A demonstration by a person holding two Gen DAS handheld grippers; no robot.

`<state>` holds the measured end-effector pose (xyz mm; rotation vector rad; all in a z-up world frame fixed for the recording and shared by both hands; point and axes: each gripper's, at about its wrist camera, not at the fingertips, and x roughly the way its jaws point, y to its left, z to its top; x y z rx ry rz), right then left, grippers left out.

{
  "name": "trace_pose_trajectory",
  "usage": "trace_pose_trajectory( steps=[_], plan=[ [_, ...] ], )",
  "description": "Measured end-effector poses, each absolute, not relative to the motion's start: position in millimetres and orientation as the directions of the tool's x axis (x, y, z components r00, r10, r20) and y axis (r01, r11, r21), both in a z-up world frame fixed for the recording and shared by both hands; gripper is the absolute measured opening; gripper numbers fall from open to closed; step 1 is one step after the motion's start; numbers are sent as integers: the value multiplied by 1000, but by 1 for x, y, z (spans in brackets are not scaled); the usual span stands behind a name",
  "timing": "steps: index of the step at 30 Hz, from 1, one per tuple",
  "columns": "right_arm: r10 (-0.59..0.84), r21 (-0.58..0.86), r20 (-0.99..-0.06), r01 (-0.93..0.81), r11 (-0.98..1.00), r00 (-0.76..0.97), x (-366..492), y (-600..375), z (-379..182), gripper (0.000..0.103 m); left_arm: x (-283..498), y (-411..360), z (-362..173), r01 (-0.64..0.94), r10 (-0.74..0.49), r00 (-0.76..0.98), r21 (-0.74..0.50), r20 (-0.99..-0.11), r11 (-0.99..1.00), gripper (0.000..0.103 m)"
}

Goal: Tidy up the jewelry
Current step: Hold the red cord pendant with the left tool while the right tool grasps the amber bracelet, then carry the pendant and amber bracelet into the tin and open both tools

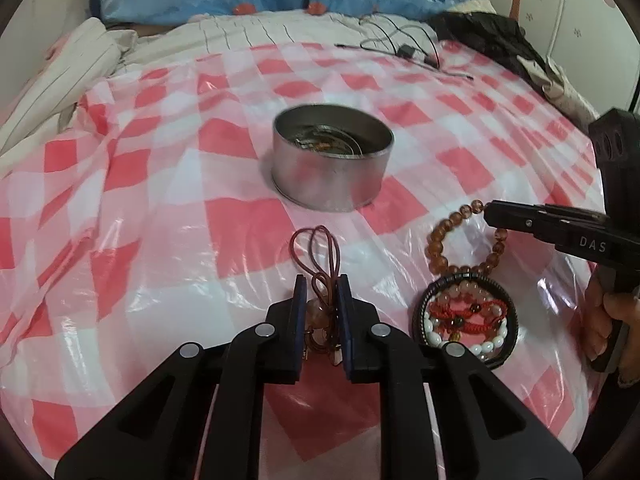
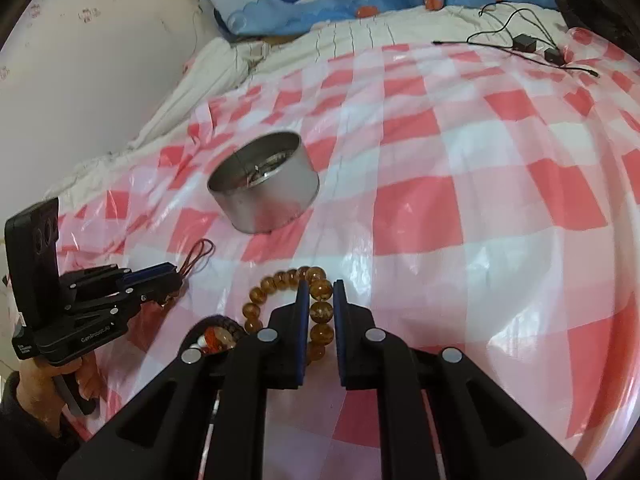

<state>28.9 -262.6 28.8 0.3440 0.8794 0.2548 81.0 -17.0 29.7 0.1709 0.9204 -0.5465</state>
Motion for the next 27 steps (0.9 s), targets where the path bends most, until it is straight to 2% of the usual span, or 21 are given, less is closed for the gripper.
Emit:
trace_pose_trajectory(
  steps=[5,9,10,11,12,13,15,16,17,18,19,20,21,23,25,27],
  plan=[
    [374,425,-662,-86,901,650,26,-267,40,12,84,-7,38,499,-430,488,-162,-759,852,13],
    [324,379,-710,-49,924,625,32,-266,33,15,87,-7,31,481,-387,481,-132,-787,867,14],
    [305,361,-723,-38,932,619,32,-266,30,21,88,-8,28,478,-370,476,-118,-798,870,14],
    [285,338,-736,-31,941,614,33,-265,29,45,88,-10,26,475,-350,483,-95,-803,875,15],
    [266,316,-743,-27,948,614,33,-264,28,57,87,-11,26,479,-341,487,-80,-804,874,18],
    [227,270,-754,-24,963,616,33,-260,29,59,85,-15,26,493,-338,490,-64,-803,868,21],
    [175,198,-779,-28,980,602,35,-253,25,59,83,-20,26,503,-316,507,-23,-802,864,46],
    [140,150,-802,-30,988,580,37,-248,19,59,81,-22,25,505,-298,516,5,-803,863,48],
    [120,120,-814,-38,992,568,38,-245,15,58,80,-27,20,512,-259,523,56,-812,857,48],
    [104,92,-818,-50,995,566,38,-240,14,50,80,-29,16,518,-244,518,74,-820,852,47],
    [123,92,-819,-83,992,561,38,-236,14,39,78,-33,12,534,-239,507,84,-828,841,40],
    [135,100,-820,-93,991,557,37,-235,13,16,77,-34,12,545,-250,495,73,-832,835,16],
    [173,142,-815,-98,985,553,37,-238,13,12,76,-35,13,553,-264,485,59,-834,831,14],
    [300,304,-778,-87,949,552,36,-252,15,12,75,-32,19,561,-324,467,-7,-823,828,14],
    [411,446,-697,-94,890,587,33,-267,23,12,77,-21,29,545,-410,454,-117,-791,830,14],
    [468,517,-625,-117,848,625,29,-274,35,12,77,-12,39,536,-460,455,-178,-762,825,14]
  ],
)
